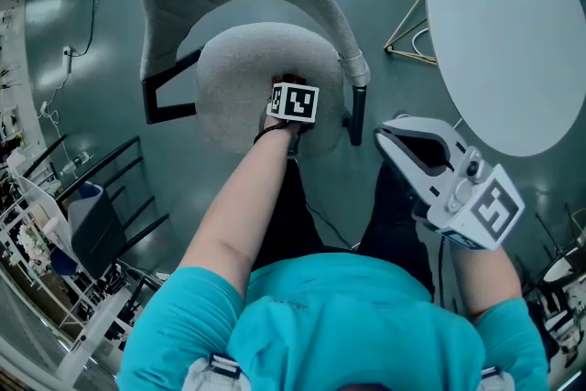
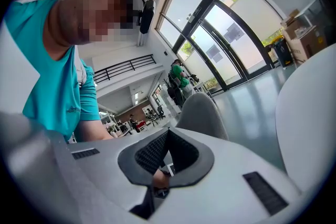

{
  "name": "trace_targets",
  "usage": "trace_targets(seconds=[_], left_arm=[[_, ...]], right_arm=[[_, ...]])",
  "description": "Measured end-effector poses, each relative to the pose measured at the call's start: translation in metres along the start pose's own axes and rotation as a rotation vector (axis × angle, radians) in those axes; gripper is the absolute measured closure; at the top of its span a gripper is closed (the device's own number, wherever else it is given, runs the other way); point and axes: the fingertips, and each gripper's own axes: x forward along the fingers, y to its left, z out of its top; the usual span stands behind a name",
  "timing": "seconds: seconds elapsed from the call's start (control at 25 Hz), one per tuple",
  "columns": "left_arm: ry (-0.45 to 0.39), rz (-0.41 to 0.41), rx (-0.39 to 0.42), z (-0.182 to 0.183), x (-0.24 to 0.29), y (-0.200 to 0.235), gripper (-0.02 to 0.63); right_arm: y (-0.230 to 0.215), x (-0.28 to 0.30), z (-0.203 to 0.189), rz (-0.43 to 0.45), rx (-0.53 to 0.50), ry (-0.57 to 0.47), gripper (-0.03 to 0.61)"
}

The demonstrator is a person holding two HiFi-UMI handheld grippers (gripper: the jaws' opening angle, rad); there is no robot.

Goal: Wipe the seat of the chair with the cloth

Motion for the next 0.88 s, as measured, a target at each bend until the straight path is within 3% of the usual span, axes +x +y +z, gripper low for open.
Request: trace_targets(seconds=[0.24,0.6,0.88], left_arm=[[-0.001,-0.015,0.021,0.003,-0.002,-0.013,0.554],[0.002,-0.105,0.063,0.011,-0.003,-0.059,0.554],[-0.021,-0.193,0.032,0.017,-0.006,-0.080,0.554]], right_arm=[[-0.003,-0.007,-0.003,-0.012,-0.007,0.006,0.581],[-0.006,-0.016,0.002,-0.019,0.008,-0.012,0.581],[-0.011,-0.024,0.000,-0.035,0.000,-0.003,0.581]])
